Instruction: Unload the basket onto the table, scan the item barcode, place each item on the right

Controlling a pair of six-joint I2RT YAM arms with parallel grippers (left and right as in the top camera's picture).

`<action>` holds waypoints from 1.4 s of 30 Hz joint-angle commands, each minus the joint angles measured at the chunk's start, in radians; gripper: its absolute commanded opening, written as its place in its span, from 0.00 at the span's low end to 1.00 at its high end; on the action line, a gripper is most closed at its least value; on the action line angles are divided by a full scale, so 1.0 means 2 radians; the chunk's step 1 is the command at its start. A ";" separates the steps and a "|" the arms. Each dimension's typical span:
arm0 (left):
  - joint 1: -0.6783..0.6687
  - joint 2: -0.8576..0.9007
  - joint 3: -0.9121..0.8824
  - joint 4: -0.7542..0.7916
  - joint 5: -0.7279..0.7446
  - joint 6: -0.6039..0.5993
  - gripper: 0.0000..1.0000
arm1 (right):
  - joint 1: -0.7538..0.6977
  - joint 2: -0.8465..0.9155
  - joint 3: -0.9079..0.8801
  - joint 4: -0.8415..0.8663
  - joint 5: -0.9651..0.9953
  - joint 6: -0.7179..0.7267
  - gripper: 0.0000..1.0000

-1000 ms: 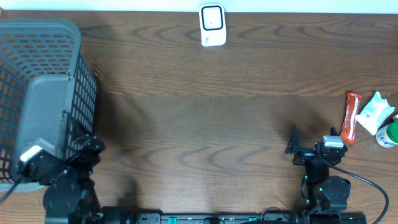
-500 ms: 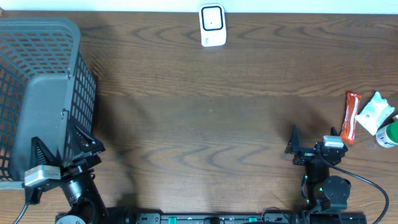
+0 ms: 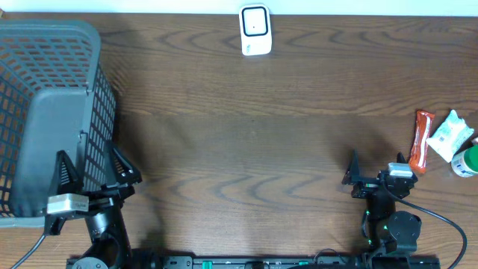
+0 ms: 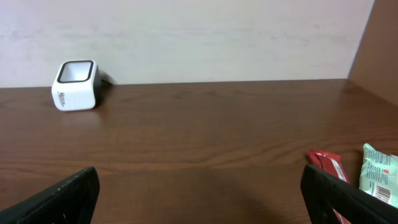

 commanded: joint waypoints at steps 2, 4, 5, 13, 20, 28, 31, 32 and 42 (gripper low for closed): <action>-0.005 0.003 0.000 -0.028 0.006 -0.034 0.98 | -0.005 -0.003 -0.001 -0.002 0.003 0.007 0.99; -0.005 0.003 0.011 -0.027 0.003 -0.032 0.98 | -0.005 -0.003 -0.001 -0.002 0.003 0.007 0.99; -0.005 0.003 0.017 -0.028 -0.004 -0.032 0.98 | -0.005 -0.003 -0.001 -0.002 0.003 0.007 0.99; -0.005 0.003 0.056 -0.014 -0.023 0.007 0.98 | -0.005 -0.003 -0.001 -0.002 0.003 0.007 0.99; -0.007 0.003 0.056 0.026 0.056 0.005 0.98 | -0.005 -0.003 -0.001 -0.002 0.003 0.007 0.99; -0.037 0.004 0.027 -0.109 0.068 -0.005 0.98 | -0.005 -0.003 -0.001 -0.002 0.003 0.007 0.99; -0.043 0.004 0.000 -0.094 0.064 -0.005 0.98 | -0.005 -0.003 -0.001 -0.002 0.003 0.007 0.99; -0.046 0.004 -0.007 -0.090 0.061 -0.008 0.98 | -0.005 -0.003 -0.001 -0.002 0.003 0.007 0.99; -0.052 0.000 -0.072 -0.088 0.042 -0.008 0.98 | -0.005 -0.003 -0.001 -0.002 0.003 0.007 0.99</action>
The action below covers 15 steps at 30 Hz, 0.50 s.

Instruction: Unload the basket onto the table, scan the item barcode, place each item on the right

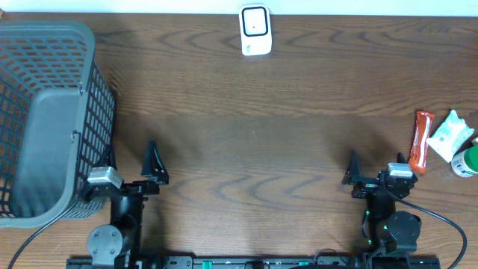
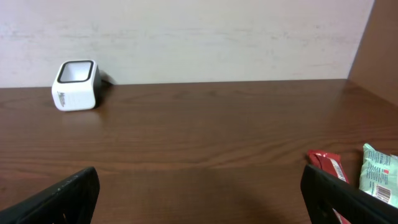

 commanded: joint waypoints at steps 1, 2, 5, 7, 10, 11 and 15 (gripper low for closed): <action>-0.002 -0.005 -0.026 0.003 -0.022 0.001 0.98 | -0.005 -0.003 -0.001 -0.002 0.003 0.007 0.99; -0.002 -0.005 -0.031 0.002 -0.030 0.005 0.98 | -0.005 -0.003 -0.001 -0.002 0.003 0.007 0.99; -0.002 -0.005 -0.049 0.002 -0.057 0.007 0.98 | -0.005 -0.003 -0.001 -0.002 0.003 0.007 0.99; -0.002 -0.005 -0.061 0.002 -0.065 0.007 0.98 | -0.005 -0.003 -0.001 -0.002 0.003 0.007 0.99; -0.003 -0.005 -0.068 -0.009 -0.072 0.007 0.98 | -0.005 -0.003 -0.001 -0.002 0.003 0.007 0.99; -0.003 -0.005 -0.068 -0.014 -0.076 0.007 0.98 | -0.005 -0.003 -0.001 -0.002 0.003 0.007 0.99; -0.003 -0.005 -0.068 -0.047 -0.087 0.006 0.98 | -0.005 -0.003 -0.001 -0.002 0.003 0.007 0.99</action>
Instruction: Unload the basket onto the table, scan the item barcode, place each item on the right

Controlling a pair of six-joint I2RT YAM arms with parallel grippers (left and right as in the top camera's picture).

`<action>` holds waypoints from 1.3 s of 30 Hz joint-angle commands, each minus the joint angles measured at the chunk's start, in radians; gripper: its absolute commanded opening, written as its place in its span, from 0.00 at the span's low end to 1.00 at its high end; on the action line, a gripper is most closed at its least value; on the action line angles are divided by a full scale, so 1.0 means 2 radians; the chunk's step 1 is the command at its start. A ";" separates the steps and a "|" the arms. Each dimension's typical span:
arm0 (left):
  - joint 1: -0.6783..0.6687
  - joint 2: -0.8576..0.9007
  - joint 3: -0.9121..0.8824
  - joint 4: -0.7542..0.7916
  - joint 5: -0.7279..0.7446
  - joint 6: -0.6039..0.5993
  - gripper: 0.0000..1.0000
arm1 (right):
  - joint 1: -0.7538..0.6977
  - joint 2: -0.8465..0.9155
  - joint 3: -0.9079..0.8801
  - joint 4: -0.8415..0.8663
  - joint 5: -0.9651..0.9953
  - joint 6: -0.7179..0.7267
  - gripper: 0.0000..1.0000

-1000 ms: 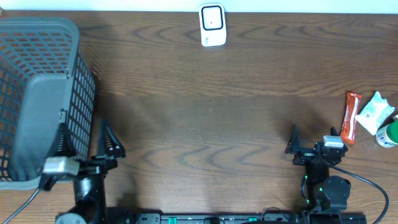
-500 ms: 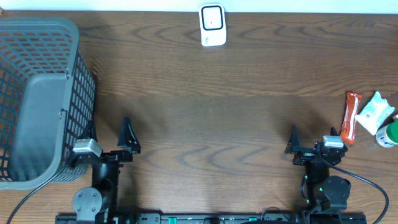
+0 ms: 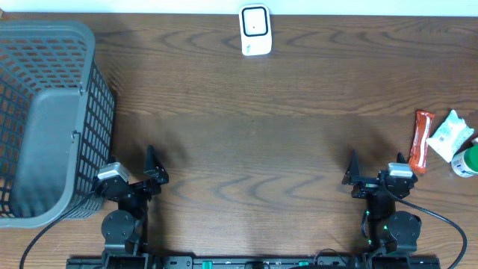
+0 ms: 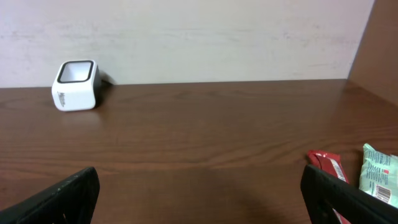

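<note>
The white barcode scanner (image 3: 254, 30) stands at the back edge of the table, its window facing up; it also shows at the far left in the right wrist view (image 4: 76, 85). A red snack bar (image 3: 423, 142), a white-and-green packet (image 3: 452, 136) and a green-topped item (image 3: 467, 161) lie at the right edge. My right gripper (image 3: 376, 166) is open and empty, just left of the red bar (image 4: 326, 165). My left gripper (image 3: 133, 166) rests open by the basket's lower right corner, holding nothing.
A large grey mesh basket (image 3: 45, 119) fills the left side of the table. The white-and-green packet (image 4: 379, 177) lies just past the right finger. Both arm bases sit at the front edge.
The left arm has shifted slightly right and toward the front edge, settling lower beside the basket. The right arm and all items are unchanged.
At first my left gripper stood open against the basket's front right side. Then it was clear of the basket, to its right. Now it sits a bit lower and further right. The right gripper stayed open by the snack bar throughout.
</note>
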 commanded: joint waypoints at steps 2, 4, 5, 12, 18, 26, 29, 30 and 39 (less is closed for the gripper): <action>-0.006 -0.004 -0.001 -0.042 -0.008 -0.002 0.98 | -0.005 -0.003 -0.001 -0.002 0.003 0.007 0.99; -0.009 -0.004 -0.001 -0.044 0.017 0.022 0.98 | -0.005 -0.003 -0.001 -0.002 0.003 0.007 0.99; -0.009 -0.004 -0.001 -0.044 0.028 0.032 0.98 | -0.005 -0.003 -0.001 -0.002 0.003 0.007 0.99; -0.009 -0.004 -0.001 -0.046 0.039 0.044 0.98 | -0.005 -0.003 -0.001 -0.002 0.003 0.007 0.99; -0.009 -0.004 -0.001 -0.046 0.039 0.044 0.98 | -0.005 -0.003 -0.001 -0.002 0.003 0.007 0.99; -0.009 -0.003 -0.001 -0.046 0.039 0.044 0.98 | -0.005 -0.003 -0.001 -0.002 0.003 0.007 0.99; -0.009 -0.003 -0.001 -0.046 0.039 0.044 0.98 | -0.005 -0.003 -0.001 -0.002 0.003 0.007 0.99; -0.009 -0.003 -0.001 -0.046 0.039 0.044 0.98 | -0.005 -0.003 -0.001 -0.002 0.003 0.007 0.99; -0.009 -0.003 -0.001 -0.046 0.039 0.044 0.98 | -0.005 -0.003 -0.001 -0.002 0.003 0.007 0.99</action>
